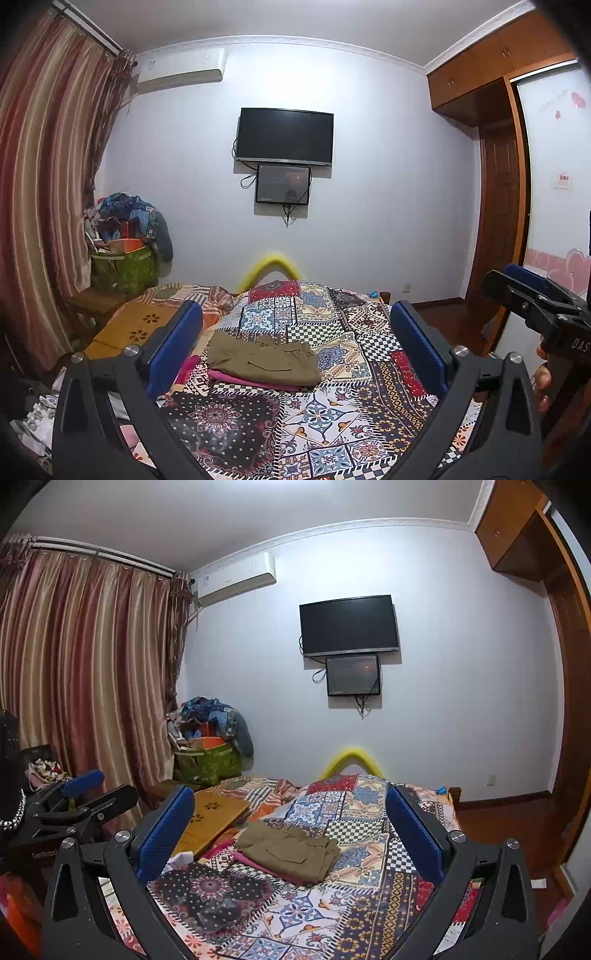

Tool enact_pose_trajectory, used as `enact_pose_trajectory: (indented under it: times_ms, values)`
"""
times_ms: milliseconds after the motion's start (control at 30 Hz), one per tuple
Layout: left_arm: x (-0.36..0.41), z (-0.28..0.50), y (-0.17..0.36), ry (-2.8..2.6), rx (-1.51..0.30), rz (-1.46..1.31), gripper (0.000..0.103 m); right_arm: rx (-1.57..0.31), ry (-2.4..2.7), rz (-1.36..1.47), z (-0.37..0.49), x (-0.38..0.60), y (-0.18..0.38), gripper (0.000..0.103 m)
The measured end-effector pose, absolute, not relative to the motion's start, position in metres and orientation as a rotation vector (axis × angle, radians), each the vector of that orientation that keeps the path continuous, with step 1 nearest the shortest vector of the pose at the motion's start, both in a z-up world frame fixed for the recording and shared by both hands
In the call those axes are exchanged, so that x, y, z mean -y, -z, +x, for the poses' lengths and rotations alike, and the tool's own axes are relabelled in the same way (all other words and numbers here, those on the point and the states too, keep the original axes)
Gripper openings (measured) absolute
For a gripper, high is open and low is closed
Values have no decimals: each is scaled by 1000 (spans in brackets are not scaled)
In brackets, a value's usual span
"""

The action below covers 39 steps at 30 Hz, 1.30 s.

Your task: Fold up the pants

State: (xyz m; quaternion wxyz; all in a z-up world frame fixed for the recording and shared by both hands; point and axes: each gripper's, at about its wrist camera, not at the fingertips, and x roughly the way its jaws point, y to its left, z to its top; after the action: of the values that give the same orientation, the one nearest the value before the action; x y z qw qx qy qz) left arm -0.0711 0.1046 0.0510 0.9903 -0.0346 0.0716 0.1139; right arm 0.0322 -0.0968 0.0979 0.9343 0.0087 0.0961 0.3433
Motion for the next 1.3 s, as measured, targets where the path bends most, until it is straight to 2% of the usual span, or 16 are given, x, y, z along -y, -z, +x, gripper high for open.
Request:
enact_pose_trajectory:
  times_ms: [1300]
  values:
    - [-102, -62, -47, -201, -168, -78, 103, -209, -692, 18, 33, 99, -97, 103]
